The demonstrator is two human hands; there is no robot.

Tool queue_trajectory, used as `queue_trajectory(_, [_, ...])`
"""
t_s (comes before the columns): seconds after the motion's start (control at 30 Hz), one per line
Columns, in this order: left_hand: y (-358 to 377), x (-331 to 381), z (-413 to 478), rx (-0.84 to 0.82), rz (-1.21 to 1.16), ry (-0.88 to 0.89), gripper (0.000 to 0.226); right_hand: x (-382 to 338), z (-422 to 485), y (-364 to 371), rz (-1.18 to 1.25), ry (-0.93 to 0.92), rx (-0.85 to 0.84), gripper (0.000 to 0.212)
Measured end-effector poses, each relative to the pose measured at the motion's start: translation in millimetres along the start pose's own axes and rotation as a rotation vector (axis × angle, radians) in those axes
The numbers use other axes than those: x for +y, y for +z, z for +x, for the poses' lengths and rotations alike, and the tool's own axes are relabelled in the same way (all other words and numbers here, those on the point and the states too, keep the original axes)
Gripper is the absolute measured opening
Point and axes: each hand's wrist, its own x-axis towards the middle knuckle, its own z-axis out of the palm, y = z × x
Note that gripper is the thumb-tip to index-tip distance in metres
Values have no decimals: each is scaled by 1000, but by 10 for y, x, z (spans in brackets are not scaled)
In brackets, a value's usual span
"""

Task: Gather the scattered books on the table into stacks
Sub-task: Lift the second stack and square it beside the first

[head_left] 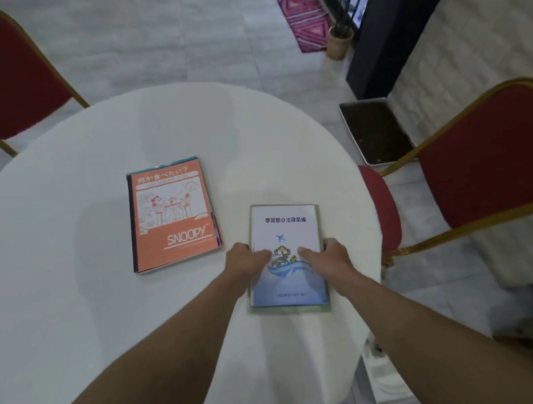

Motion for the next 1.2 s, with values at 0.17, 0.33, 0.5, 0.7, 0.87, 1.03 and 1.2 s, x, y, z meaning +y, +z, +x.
queue_trajectory(0.17, [-74, 75, -57, -99, -232, -112, 13, 99, -54, -21, 193, 1, -15, 41])
queue_trajectory(0.33, [-103, 178, -181, -122, -358, -69, 41, -30, -136, -2, 367, -7, -92, 51])
queue_trajectory(0.5, [-200, 440, -335, 20, -346, 197, 52, -421, -255, -156, 460, -229, -64, 58])
queue_trajectory(0.7, [-414, 545, -464, -18, -258, 529, 55, -656, -420, -222, 451, -452, 32, 61])
queue_trajectory(0.87, [-498, 270, -487, 54, 44, 788, 63, -403, -492, -215, 351, -555, 0, 59])
queue_trajectory(1.03, [-454, 192, -417, 100, 237, 902, 64, -317, -441, -170, 251, -593, -42, 60])
queue_trajectory(1.2, [-446, 241, -404, 88, 182, 827, 67, -358, -359, -194, 176, -607, -51, 59])
